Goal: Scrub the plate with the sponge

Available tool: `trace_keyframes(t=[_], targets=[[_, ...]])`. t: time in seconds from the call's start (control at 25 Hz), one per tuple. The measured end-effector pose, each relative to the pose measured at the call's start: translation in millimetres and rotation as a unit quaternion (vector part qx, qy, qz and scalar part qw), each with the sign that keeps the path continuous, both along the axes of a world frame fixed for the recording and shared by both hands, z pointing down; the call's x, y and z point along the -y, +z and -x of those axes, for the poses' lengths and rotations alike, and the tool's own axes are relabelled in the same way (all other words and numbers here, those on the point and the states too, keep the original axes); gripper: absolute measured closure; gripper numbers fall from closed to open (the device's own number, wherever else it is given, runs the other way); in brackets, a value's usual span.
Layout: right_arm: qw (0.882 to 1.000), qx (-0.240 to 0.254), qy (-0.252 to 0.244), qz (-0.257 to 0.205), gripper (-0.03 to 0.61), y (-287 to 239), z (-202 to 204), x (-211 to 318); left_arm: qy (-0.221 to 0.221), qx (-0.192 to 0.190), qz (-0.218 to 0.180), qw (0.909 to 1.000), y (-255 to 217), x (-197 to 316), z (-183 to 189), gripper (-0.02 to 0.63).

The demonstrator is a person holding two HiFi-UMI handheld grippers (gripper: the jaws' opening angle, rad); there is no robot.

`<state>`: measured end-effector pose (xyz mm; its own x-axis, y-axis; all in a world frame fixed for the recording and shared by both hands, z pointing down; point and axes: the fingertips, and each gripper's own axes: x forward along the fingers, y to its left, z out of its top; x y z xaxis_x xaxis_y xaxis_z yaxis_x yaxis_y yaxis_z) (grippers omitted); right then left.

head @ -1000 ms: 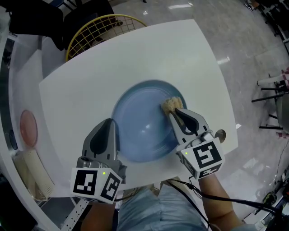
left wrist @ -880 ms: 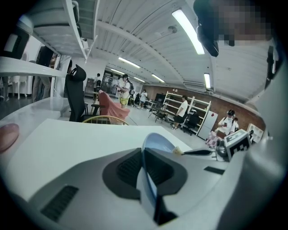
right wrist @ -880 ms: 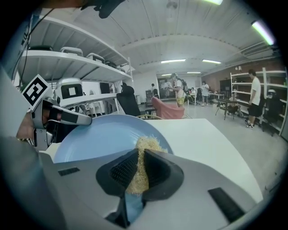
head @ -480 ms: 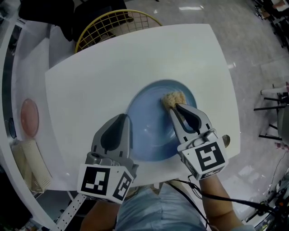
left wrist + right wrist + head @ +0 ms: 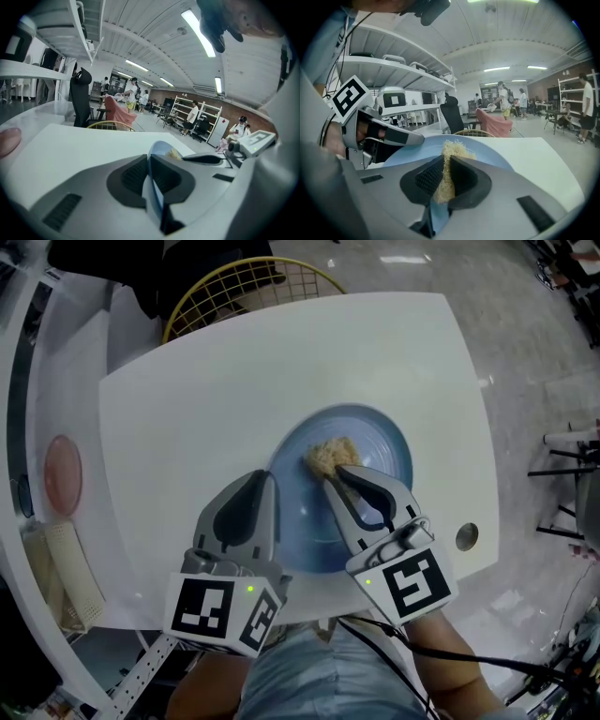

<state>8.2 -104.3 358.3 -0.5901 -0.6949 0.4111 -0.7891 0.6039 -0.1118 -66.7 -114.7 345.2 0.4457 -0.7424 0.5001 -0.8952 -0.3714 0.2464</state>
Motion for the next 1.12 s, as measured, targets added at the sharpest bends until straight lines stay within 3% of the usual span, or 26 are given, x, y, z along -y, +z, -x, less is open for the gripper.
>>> trace_keyframes(t=[0.52, 0.84, 1.12], targets=[[0.998, 0.034, -0.05, 0.016, 0.531, 2, 22, -39, -0.003, 0.005, -0.001, 1.0, 2, 1, -1, 0.583], [0.998, 0.036, -0.049, 0.034, 0.532, 13, 13, -58, 0.001, 0.008, 0.004, 1.0, 4, 0, 0, 0.583], [0.998, 0.03, -0.017, 0.051, 0.532, 26, -15, -69, 0.011, 0.011, 0.004, 0.9999, 6, -1, -7, 0.584]])
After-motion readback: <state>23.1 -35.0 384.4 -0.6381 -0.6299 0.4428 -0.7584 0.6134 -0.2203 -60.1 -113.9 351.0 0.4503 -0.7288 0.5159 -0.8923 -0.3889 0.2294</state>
